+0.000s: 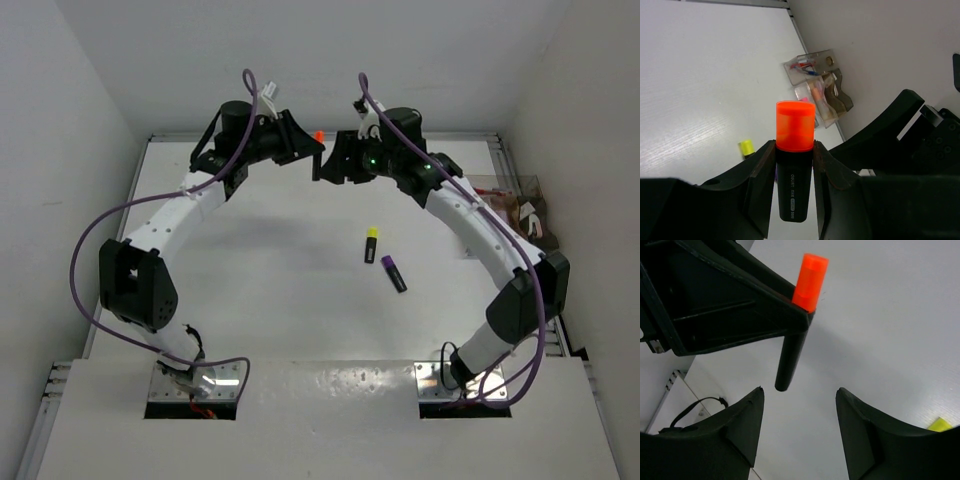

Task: Sort the stationery into containers
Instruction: Pass the stationery from the left arm to the right

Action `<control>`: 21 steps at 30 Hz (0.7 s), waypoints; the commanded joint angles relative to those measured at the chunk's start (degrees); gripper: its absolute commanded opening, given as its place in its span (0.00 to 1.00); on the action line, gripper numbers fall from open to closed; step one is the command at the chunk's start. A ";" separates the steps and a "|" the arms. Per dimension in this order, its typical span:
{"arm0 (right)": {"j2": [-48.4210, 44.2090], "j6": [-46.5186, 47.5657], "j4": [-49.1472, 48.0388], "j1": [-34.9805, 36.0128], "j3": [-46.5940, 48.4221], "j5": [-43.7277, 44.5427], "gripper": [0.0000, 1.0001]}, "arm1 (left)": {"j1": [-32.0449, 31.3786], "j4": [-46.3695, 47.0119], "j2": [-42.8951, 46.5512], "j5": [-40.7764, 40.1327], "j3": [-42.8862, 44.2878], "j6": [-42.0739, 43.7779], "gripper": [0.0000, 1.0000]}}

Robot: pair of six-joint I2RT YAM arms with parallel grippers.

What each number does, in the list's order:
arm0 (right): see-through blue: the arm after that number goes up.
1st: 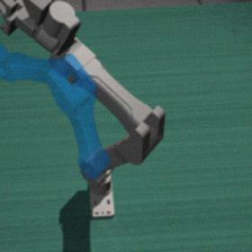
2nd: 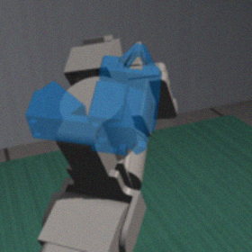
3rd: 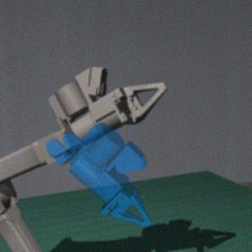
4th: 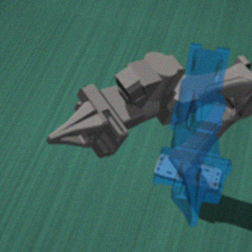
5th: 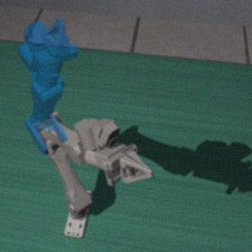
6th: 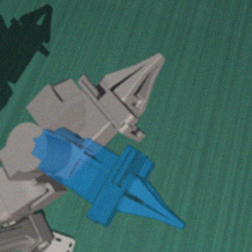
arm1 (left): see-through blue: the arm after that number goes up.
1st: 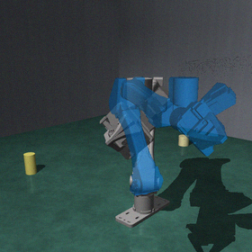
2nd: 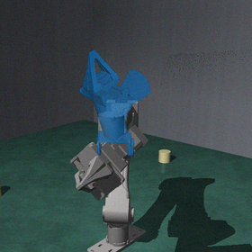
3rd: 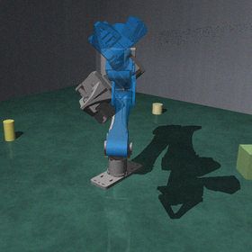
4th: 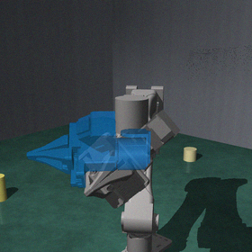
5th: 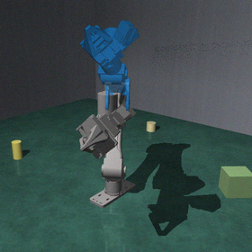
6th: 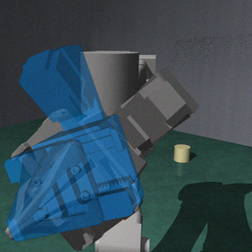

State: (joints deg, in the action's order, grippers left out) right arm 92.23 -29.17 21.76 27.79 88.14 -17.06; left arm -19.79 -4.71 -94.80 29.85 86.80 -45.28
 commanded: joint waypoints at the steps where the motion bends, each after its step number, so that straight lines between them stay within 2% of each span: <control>1: 1.02 -2.03 -4.18 1.47 3.53 0.54 0.59 | -0.60 3.13 0.67 1.09 0.65 -1.13 0.00; 6: 2.78 -2.74 -4.53 1.65 5.11 0.89 0.56 | -0.77 3.57 1.11 2.06 -0.06 -1.83 0.00; 13: 5.07 -3.26 -5.32 1.74 5.90 2.20 0.44 | -1.21 7.08 1.20 3.20 -0.32 -2.45 0.00; 16: 5.77 -2.91 -5.41 1.65 6.17 2.73 0.30 | -1.57 7.43 1.38 3.55 -0.85 -2.71 0.00; 17: 5.86 -2.65 -5.50 1.74 6.17 3.08 0.20 | -1.65 7.61 1.55 3.64 -0.85 -2.89 0.00; 18: 5.69 -2.04 -5.41 1.65 6.17 3.61 0.15 | -1.65 7.70 1.55 3.55 -1.02 -2.89 0.01; 19: 5.51 -1.51 -5.50 1.74 5.99 4.05 0.09 | -1.74 7.79 1.55 3.64 -1.20 -2.80 0.06; 20: 4.99 -0.64 -5.32 1.74 5.56 4.75 0.00 | -1.65 8.48 1.73 4.16 -1.37 -2.71 0.30; 21: 4.55 -0.19 -5.15 1.65 5.29 5.10 0.00 | -1.65 8.58 1.64 4.17 -1.20 -2.28 0.40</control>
State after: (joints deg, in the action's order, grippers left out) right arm 98.04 -30.81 19.40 29.43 91.85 -14.72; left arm -20.58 0.03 -94.78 31.11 85.62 -46.74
